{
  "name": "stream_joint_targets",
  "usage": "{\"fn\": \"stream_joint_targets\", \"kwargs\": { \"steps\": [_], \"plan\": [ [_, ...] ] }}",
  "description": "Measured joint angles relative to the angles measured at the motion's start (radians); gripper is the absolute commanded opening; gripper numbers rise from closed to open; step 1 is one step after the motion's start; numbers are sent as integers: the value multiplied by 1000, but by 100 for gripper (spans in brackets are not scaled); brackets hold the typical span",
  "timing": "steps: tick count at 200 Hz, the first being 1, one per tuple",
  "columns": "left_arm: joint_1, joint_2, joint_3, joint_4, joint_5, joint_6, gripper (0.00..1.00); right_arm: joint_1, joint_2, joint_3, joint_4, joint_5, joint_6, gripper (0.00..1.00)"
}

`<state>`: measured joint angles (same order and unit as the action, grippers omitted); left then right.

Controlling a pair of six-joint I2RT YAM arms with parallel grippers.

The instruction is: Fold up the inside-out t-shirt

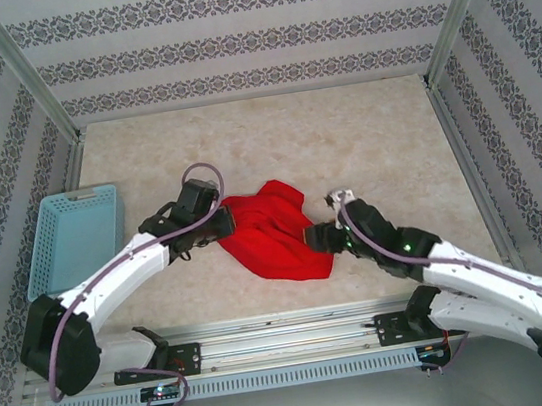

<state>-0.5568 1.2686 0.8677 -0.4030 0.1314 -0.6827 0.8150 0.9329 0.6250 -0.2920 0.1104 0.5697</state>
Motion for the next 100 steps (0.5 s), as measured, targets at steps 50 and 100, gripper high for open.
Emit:
{"fn": "stream_joint_targets", "kwargs": {
  "steps": [50,100],
  "plan": [
    [-18,-64,-61,69,26,-1,0,32,334,166,7,-35,-4,66],
    [-30,-76,-66,91,47,0,0,5,609,337,-5,-5,-29,32]
  ]
}}
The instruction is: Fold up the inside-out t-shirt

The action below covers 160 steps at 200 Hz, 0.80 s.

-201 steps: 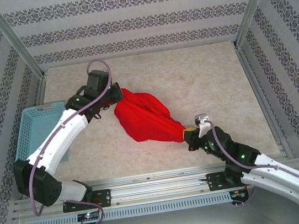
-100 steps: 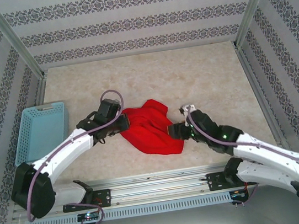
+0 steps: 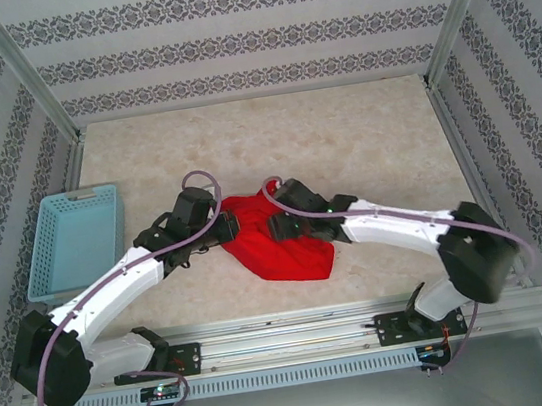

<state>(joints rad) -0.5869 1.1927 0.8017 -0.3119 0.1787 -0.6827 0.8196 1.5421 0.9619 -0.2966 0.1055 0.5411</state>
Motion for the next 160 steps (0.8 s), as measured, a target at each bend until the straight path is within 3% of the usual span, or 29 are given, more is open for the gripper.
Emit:
{"fn": "stream_joint_targets", "kwargs": {
  "steps": [10,18,42,68,95,123,133,160],
  "plan": [
    [-3,-7,0,-1,0,1,0,-6,48,35,-14,18,3,11],
    [-3,-18,0,-2,-7,6,0,-16,65,44,-23,35,1,0],
    [-3,-63,3,-36,-67,38,0,-97,-18,-2,-40,34,-3,0],
    [-3,-82,44,-89,-151,85,0,-223,-335,-99,-58,-50,-25,0],
    [-2,-48,137,-110,-208,132,0,-217,-591,-146,-21,-186,-4,0],
    [-2,124,299,-157,-275,157,0,-210,-668,-299,80,-267,88,0],
    [-2,202,348,-180,-298,159,7,-208,-653,-346,84,-264,115,0],
    [-45,334,401,-267,-375,179,41,-229,-583,-380,63,-204,138,0]
  ]
}}
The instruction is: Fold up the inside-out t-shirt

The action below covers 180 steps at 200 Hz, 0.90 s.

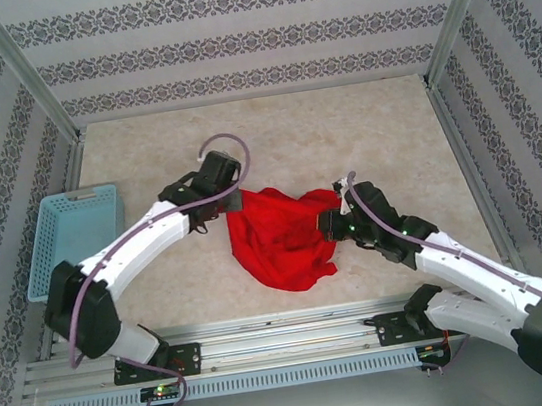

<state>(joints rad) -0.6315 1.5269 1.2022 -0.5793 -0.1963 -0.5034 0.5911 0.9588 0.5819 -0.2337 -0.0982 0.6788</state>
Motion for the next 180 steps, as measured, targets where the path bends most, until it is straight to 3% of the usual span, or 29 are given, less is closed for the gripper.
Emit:
{"fn": "stream_joint_targets", "kwargs": {
  "steps": [17,53,121,135,149,180],
  "plan": [
    [-92,4,1,-42,-53,18,48,-25,33,0,6,5,-1,0],
    [-286,-37,2,-27,-30,22,54,-31,64,33,14,2,-1,0],
    [-330,115,-10,-24,-51,-40,62,-31,58,61,45,-5,0,0],
    [-328,167,-8,-29,-67,-56,57,-31,55,61,44,-5,0,0],
    [-317,217,-1,-42,-79,-76,39,-31,50,61,44,-5,0,0],
    [-302,251,12,-54,-103,-77,10,-31,43,61,43,0,-1,0]
  ]
}}
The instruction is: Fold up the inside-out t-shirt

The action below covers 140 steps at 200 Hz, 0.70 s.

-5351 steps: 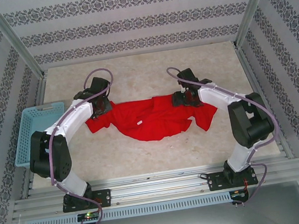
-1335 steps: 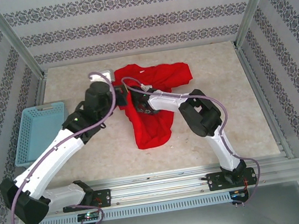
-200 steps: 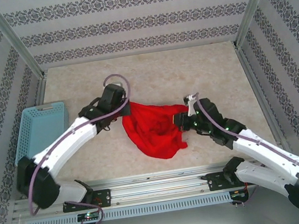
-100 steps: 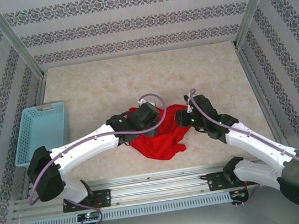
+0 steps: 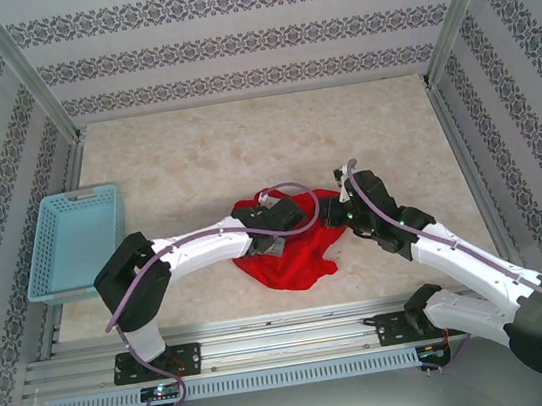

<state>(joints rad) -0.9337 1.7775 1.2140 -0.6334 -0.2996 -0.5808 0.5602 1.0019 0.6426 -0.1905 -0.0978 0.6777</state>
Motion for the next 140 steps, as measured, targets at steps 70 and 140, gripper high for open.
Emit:
{"fn": "stream_joint_targets", "kwargs": {
  "steps": [70,140],
  "plan": [
    [3,-293,-2,77,110,-4,0,-20,200,16,-26,124,-85,0],
    [140,-476,-203,298,338,-95,0,-12,134,82,-63,151,-164,61]
  ]
}}
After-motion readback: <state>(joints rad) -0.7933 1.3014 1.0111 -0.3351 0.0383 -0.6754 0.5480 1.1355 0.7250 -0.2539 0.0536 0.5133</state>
